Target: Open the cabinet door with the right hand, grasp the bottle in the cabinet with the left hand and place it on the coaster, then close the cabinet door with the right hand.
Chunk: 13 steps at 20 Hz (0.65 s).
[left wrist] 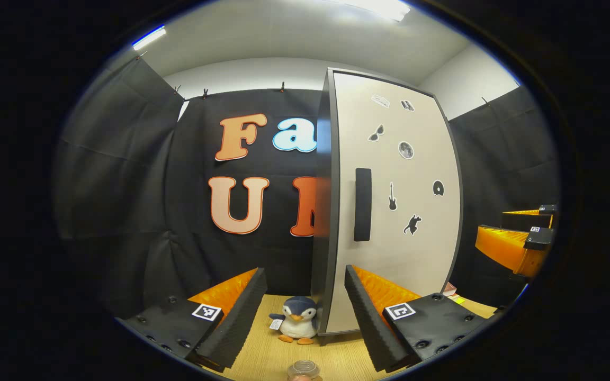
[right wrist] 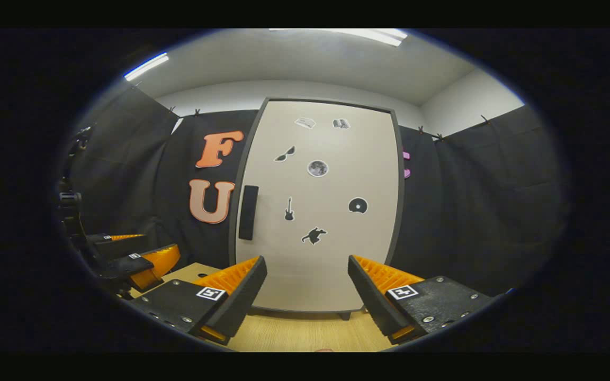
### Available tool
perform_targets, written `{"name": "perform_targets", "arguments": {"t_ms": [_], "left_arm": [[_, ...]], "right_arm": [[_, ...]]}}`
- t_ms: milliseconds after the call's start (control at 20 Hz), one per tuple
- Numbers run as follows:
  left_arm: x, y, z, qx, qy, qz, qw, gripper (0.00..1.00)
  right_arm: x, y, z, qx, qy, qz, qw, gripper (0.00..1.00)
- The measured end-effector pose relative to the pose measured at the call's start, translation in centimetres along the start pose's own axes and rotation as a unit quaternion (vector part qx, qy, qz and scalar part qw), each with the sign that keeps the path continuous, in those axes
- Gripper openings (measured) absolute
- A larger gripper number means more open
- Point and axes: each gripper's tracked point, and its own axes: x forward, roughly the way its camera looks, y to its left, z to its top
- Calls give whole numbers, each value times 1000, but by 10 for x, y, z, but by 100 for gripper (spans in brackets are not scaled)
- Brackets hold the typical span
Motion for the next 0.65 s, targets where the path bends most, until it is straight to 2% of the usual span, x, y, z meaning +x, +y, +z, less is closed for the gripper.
{"name": "perform_targets", "arguments": {"t_ms": [100,200,400,600,650], "left_arm": [[-3,-5,1,2,0,-5,1000,96],[-4,-6,1,2,1,-9,1000,99],[-2,-4,2,3,-1,-13,1000,96],[-2,-5,2,2,-1,-18,1000,99],[-1,-6,2,2,-1,-19,1000,96]], "right_arm": [[-1,-2,0,2,-1,-3,1000,95],[0,-1,-1,4,-1,-4,1000,95],[-1,0,-2,6,3,-5,1000,95],[-3,1,-1,5,0,-6,1000,95],[-3,1,0,4,0,-7,1000,95]]}}
